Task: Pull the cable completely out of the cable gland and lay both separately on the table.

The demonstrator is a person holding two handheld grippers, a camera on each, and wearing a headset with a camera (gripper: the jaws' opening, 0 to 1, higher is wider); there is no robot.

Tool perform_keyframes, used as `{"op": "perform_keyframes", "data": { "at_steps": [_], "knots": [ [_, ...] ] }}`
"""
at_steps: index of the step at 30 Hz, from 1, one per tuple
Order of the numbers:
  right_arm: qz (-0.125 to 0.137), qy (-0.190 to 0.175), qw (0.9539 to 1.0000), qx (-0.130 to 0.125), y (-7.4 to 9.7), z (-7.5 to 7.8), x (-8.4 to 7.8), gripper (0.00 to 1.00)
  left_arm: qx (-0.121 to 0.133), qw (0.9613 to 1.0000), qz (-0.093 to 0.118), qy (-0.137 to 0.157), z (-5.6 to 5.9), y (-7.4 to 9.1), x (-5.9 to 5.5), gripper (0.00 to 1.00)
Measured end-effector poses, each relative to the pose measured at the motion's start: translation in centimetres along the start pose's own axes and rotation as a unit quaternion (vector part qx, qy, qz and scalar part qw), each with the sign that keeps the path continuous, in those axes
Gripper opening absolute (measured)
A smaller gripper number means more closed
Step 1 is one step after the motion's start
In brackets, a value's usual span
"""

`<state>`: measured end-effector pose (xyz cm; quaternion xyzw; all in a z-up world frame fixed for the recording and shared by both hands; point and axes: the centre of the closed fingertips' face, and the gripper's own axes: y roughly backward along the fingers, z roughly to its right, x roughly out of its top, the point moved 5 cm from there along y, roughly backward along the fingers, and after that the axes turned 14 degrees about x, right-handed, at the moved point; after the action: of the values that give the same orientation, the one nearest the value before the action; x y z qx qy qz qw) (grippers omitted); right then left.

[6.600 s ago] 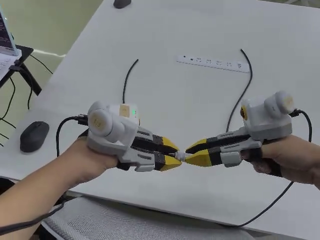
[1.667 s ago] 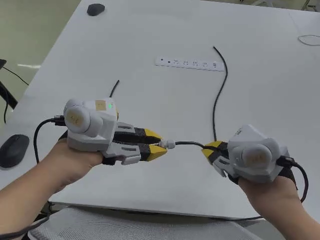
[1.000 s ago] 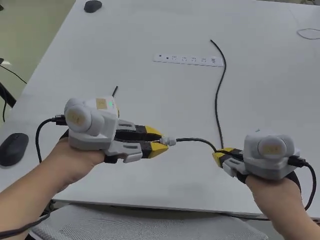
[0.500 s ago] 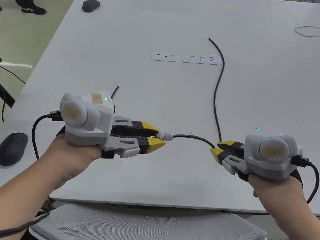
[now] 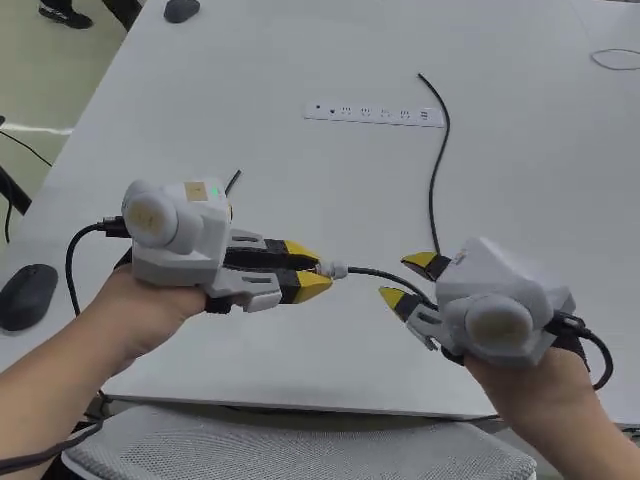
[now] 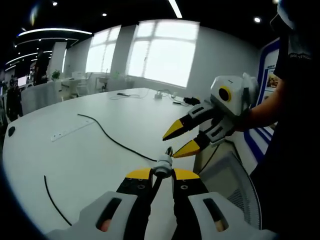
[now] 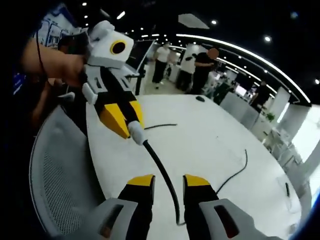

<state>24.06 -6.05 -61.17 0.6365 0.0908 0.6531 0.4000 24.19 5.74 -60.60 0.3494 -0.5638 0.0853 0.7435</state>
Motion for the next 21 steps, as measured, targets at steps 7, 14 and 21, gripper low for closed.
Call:
{"op": "perform_keyframes", "data": {
  "at_steps": [7, 14, 21],
  "knots": [
    [-0.015, 0.067, 0.9976, -0.005, -1.0, -1.0, 1.5, 0.11, 0.0, 1.0, -0.004, -0.004, 0.2, -0.1, -0.1, 0.15],
    [-0.024, 0.097, 0.995, -0.004, -1.2, -1.5, 1.8, 0.06, 0.002, 1.0, -0.005, -0.004, 0.3, -0.1, -0.1, 0.15],
    [-0.022, 0.093, 0.9954, -0.005, -0.9, -1.6, 1.7, 0.02, 0.002, 1.0, -0.003, -0.005, 0.6, 0.0, 0.0, 0.15]
  ]
}}
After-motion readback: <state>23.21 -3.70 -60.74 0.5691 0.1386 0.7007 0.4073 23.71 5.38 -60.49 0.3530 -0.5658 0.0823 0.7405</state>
